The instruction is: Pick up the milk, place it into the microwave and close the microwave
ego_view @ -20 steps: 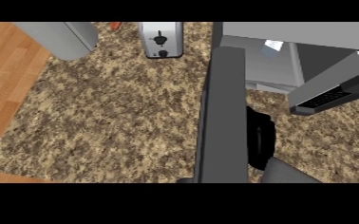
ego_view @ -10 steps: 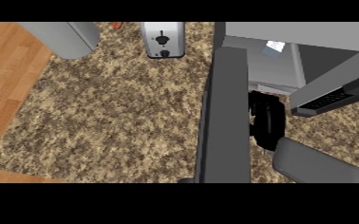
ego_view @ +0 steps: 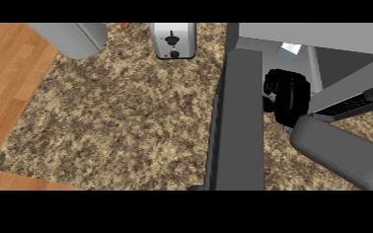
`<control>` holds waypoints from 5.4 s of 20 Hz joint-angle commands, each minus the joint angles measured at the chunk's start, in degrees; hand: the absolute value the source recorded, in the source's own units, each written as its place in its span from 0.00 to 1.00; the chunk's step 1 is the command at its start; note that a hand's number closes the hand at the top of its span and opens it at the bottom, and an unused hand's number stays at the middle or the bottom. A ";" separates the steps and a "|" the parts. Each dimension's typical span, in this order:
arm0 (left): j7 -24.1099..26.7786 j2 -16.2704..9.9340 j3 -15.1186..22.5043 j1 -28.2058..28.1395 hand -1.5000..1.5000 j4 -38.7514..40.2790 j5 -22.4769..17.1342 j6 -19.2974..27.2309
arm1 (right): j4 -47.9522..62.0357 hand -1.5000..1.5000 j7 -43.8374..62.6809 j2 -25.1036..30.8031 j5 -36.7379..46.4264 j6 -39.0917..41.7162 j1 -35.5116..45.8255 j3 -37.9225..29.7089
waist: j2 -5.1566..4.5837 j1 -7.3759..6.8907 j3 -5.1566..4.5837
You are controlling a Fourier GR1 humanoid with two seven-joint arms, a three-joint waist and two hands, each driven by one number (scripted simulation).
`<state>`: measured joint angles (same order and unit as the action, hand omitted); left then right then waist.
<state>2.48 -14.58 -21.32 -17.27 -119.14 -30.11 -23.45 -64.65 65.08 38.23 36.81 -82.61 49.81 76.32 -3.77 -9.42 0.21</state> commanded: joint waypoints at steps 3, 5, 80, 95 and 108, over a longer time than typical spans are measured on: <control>0.23 -0.52 0.03 1.21 0.00 1.35 0.36 -0.48 | 8.06 1.00 -1.57 -1.93 -2.81 -3.19 4.47 1.12 | -0.36 -0.73 0.20; 0.29 -0.31 0.29 1.34 0.00 1.18 0.25 -0.54 | 10.76 1.00 -1.97 -2.19 -3.57 -3.22 5.43 2.00 | -0.39 -1.03 0.17; -5.42 7.65 32.26 17.71 1.00 8.75 23.41 -3.78 | -40.95 0.00 -35.89 -4.79 -20.27 -3.27 -26.41 -3.23 | 2.32 12.95 0.78; 4.63 14.49 46.51 25.97 1.00 32.56 41.85 7.81 | -53.96 0.00 -46.30 5.18 -17.06 -3.27 -33.85 3.17 | 2.20 12.57 0.53; 13.21 14.54 58.55 33.94 1.00 50.08 35.15 25.99 | -64.42 0.00 -51.25 9.81 -16.84 -3.25 -31.19 6.14 | 1.33 14.70 0.30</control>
<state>16.23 -0.71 33.17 13.45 -75.95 7.05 -0.87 -125.34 14.91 47.28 20.26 -84.56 18.08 80.07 -1.86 4.40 0.59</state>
